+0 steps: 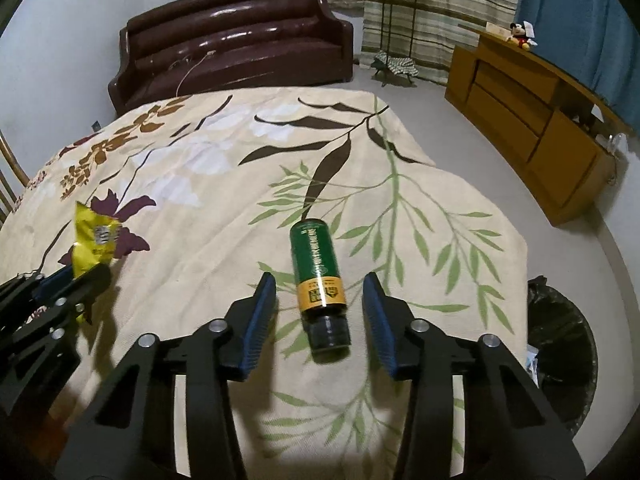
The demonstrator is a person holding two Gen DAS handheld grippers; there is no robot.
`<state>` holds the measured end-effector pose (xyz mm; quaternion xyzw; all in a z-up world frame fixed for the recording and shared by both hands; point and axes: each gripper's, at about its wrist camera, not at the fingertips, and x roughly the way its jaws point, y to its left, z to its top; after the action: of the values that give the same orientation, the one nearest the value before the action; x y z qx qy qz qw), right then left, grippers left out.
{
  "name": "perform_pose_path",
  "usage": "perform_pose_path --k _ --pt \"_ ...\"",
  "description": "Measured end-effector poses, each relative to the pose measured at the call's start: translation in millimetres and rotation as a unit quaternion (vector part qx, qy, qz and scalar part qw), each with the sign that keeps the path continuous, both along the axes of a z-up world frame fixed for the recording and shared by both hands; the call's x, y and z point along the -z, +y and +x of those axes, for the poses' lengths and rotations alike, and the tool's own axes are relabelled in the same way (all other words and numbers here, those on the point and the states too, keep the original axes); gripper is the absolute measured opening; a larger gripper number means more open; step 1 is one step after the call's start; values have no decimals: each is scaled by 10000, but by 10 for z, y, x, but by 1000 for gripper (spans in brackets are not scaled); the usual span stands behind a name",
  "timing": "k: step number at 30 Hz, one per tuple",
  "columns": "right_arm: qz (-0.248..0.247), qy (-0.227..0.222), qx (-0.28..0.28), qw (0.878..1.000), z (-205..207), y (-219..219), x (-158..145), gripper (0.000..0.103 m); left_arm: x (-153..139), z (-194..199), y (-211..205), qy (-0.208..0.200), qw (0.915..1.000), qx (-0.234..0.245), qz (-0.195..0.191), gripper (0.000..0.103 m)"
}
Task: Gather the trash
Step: 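Grasp the yellow wrapper with the left tool while the right tool grasps the green can, then carry the yellow wrapper and green can over the bin and open both tools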
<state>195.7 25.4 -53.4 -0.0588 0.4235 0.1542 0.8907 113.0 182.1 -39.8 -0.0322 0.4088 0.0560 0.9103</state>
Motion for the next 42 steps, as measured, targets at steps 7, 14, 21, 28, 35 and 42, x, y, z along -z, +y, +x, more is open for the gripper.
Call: perform_pose_path --k 7,14,21,28,35,42 --pt "-164 16 19 9999 24 64 49 26 -6 -65 59 -48 10000 -32 20 25" --pt "-211 -24 30 9998 -8 75 48 23 -6 -98 62 -67 10000 -70 5 25" --pt "-101 -38 29 9999 -127 28 4 23 -46 -171 10 -136 9999 -42 -2 25" --pt "11 -122 52 9999 -397 -133 -62 23 -93 -293 -106 -190 9998 12 -23 25" --pt "118 -175 92 9997 -714 -334 -88 23 -99 -450 -324 -204 9997 126 -49 25" --pt "205 -220 186 9994 -956 -582 -99 23 -93 -583 -587 -218 9994 261 -39 25"
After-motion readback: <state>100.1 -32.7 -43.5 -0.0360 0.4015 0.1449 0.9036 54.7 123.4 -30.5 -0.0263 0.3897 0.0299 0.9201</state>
